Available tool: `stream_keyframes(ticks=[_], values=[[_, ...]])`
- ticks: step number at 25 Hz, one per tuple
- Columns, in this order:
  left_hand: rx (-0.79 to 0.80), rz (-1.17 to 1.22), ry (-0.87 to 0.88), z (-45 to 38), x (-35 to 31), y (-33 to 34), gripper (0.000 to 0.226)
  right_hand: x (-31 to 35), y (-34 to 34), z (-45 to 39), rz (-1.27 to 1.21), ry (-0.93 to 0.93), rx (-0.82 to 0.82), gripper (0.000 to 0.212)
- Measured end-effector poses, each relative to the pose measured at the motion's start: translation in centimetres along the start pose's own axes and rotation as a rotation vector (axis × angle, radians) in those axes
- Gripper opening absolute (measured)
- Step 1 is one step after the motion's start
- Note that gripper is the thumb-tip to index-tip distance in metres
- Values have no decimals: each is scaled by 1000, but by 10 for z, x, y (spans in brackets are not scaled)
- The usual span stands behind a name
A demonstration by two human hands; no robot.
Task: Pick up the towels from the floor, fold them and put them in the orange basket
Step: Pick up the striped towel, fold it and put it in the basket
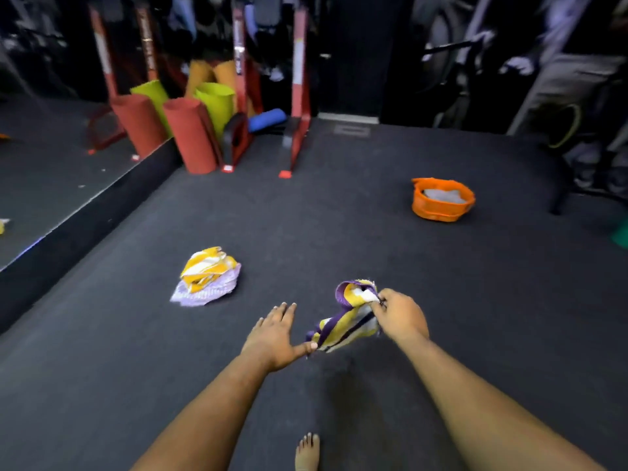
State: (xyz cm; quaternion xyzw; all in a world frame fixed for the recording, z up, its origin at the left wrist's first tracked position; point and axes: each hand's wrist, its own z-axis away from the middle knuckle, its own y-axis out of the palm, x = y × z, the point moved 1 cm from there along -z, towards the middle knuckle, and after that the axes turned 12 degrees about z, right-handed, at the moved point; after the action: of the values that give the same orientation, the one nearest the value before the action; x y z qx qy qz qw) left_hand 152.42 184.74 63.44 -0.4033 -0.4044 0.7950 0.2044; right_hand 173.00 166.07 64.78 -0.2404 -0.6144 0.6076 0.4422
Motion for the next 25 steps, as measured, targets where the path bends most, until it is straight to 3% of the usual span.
stream_keyframes(ticks=[7,11,25], values=[[133,-81,269,-164,-116,-38,112,-90,-71,-74,-26,280,-146,19],[172,-140,383,-233,-185,-40,112,-140,-92,-116,-57,372,-202,27],[160,-198,363,-427,-372,-22,110,-307,-158,-317,5,355,-133,25]])
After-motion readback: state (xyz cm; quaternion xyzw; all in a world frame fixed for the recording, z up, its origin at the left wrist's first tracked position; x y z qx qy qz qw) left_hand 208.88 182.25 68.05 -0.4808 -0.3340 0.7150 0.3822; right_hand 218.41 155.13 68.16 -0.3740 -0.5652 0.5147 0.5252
